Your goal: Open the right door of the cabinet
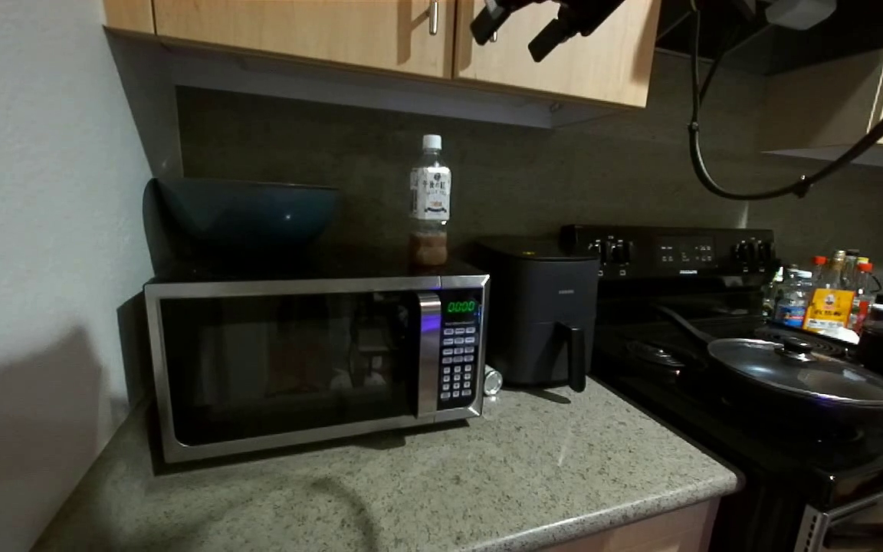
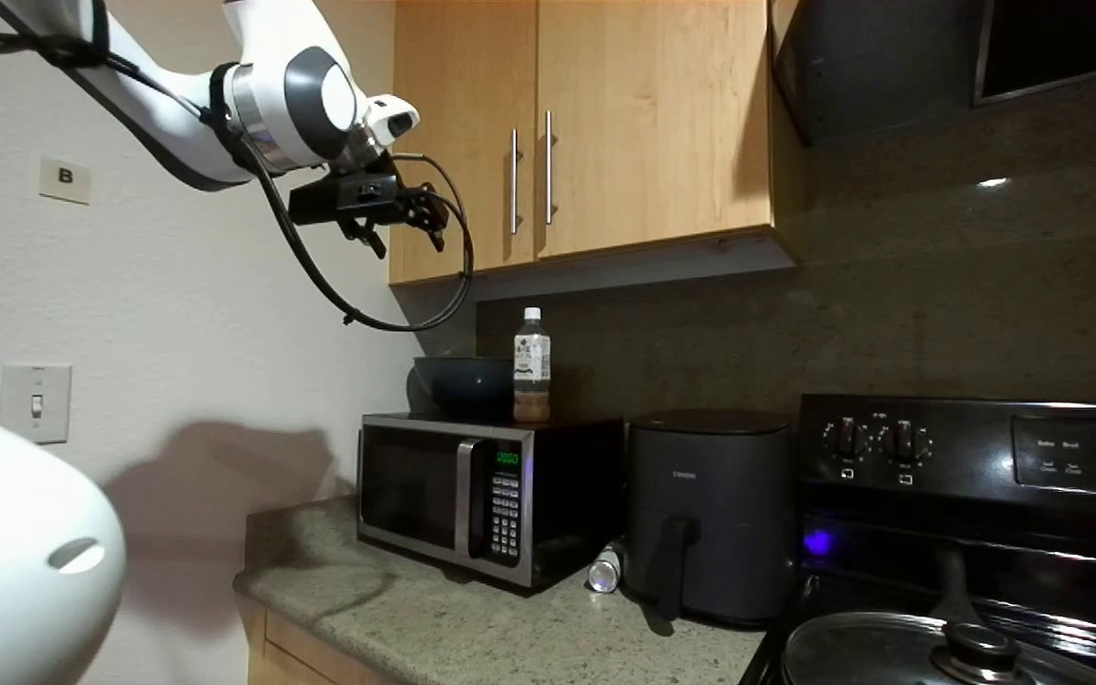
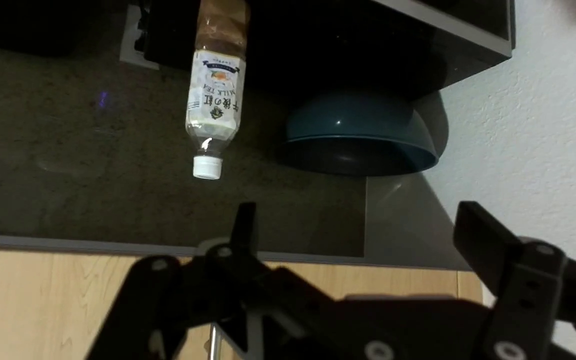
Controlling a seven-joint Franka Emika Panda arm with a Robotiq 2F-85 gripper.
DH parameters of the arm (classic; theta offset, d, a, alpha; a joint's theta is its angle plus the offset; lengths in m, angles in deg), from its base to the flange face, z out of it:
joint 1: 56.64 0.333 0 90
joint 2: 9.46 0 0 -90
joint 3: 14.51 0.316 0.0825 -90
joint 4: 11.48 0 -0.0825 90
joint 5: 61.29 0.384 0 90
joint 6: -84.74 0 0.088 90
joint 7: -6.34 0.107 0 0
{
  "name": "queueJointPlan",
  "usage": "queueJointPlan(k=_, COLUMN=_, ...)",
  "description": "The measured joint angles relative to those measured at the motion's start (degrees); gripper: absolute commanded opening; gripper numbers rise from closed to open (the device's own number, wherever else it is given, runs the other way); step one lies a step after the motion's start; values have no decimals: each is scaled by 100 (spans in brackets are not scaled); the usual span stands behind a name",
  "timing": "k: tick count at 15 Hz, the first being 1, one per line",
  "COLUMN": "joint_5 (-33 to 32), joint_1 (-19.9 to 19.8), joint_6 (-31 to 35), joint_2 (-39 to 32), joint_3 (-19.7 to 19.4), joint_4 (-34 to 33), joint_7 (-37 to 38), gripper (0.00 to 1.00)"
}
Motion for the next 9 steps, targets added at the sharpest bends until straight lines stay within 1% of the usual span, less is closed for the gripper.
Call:
queueJointPlan(k=2, joint_5=-8, joint_1=-239, joint_6=34, joint_2=62, joint_3=-23, joint_4=-44, joint_7=97, gripper=100)
queueJointPlan(k=7, joint_5=-72, joint_1=-1280, joint_6=309, joint_2=360, joint_3=-119, joint_4=-224, joint_7=475, gripper=100)
queueJointPlan(k=8, joint_5=-72, joint_1=-1363, joint_6=317, joint_2=369, joint_3=-140, joint_4=-247, joint_7=482, gripper=100)
queueJointPlan(k=9, joint_5=-72, joint_1=-1339, joint_6=313, joint_2=361, joint_3=-157, joint_4=-246, joint_7=482, gripper=100)
